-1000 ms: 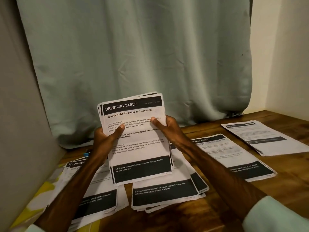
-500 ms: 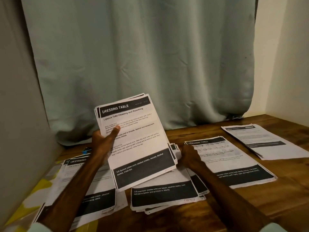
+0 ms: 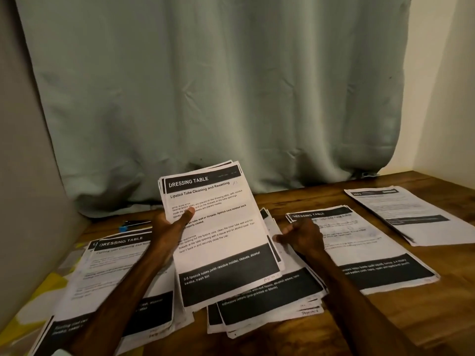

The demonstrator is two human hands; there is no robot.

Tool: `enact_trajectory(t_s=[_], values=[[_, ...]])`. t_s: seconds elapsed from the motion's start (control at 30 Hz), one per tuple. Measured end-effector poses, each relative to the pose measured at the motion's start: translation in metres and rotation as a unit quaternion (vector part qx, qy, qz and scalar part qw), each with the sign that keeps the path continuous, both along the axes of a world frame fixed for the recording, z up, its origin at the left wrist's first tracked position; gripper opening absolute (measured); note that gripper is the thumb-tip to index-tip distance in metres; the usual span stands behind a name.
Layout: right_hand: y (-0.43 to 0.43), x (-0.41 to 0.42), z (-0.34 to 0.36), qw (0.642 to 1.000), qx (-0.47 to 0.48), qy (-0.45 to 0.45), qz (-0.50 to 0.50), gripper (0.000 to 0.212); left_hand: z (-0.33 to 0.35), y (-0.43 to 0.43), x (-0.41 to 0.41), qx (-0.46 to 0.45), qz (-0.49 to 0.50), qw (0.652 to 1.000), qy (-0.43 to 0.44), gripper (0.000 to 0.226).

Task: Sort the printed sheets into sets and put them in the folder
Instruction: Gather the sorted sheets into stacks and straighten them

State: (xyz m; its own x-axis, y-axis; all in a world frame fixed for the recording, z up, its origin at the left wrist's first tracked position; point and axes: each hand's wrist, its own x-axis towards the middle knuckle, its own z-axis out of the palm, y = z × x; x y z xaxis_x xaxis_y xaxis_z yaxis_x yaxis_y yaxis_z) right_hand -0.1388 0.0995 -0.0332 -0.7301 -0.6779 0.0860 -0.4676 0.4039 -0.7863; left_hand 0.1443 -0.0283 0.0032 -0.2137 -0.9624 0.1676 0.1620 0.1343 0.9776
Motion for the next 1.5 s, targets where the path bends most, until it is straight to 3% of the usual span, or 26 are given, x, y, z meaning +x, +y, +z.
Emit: enact_trajectory(t_s=[0.3,0.4,0.53,0.63,0.77,0.87,0.93,1.1,1.23,1.37,1.5], values=[[0.003,-0.005,-0.005,0.996,-0.080,0.030,0.019,0.016,-0.004,0.005,0.000,0.004,-0.009,1.000,-0.007,0.027],[0.009,-0.002,0.001,0.988,-0.148,0.052,0.005,0.018,-0.004,0.004,0.005,0.013,-0.003,1.000,-0.010,0.027],[0.012,0.002,0.014,0.975,-0.218,0.010,-0.031,0.023,-0.005,-0.001,0.012,0.038,0.001,0.999,-0.009,0.033],[0.013,0.002,0.021,0.980,-0.195,-0.028,0.010,0.028,-0.005,-0.003,0.013,0.050,-0.001,0.999,-0.012,0.034],[0.017,0.004,0.021,0.992,-0.070,-0.050,0.096,0.027,-0.007,-0.002,0.013,0.058,-0.008,0.998,-0.018,0.034],[0.019,-0.003,0.025,0.987,-0.139,-0.052,0.065,0.021,-0.006,-0.003,0.014,0.061,-0.010,0.998,-0.019,0.033],[0.021,-0.013,0.039,0.969,-0.231,-0.088,0.003,0.022,-0.006,-0.003,0.015,0.061,-0.006,0.998,-0.025,0.029],[0.033,-0.046,0.083,0.887,-0.411,-0.150,-0.151,0.020,-0.008,-0.006,0.015,0.063,-0.008,0.997,-0.052,0.027],[0.034,-0.051,0.092,0.832,-0.485,-0.220,-0.156,0.004,-0.011,-0.002,0.011,0.051,-0.017,0.996,-0.068,0.031],[0.036,-0.033,0.081,0.819,-0.495,-0.273,-0.100,0.018,-0.013,0.001,0.011,0.055,-0.018,0.996,-0.063,0.041],[0.023,-0.009,0.057,0.855,-0.447,-0.260,-0.037,0.019,-0.012,0.003,0.011,0.063,-0.023,0.996,-0.059,0.037]])
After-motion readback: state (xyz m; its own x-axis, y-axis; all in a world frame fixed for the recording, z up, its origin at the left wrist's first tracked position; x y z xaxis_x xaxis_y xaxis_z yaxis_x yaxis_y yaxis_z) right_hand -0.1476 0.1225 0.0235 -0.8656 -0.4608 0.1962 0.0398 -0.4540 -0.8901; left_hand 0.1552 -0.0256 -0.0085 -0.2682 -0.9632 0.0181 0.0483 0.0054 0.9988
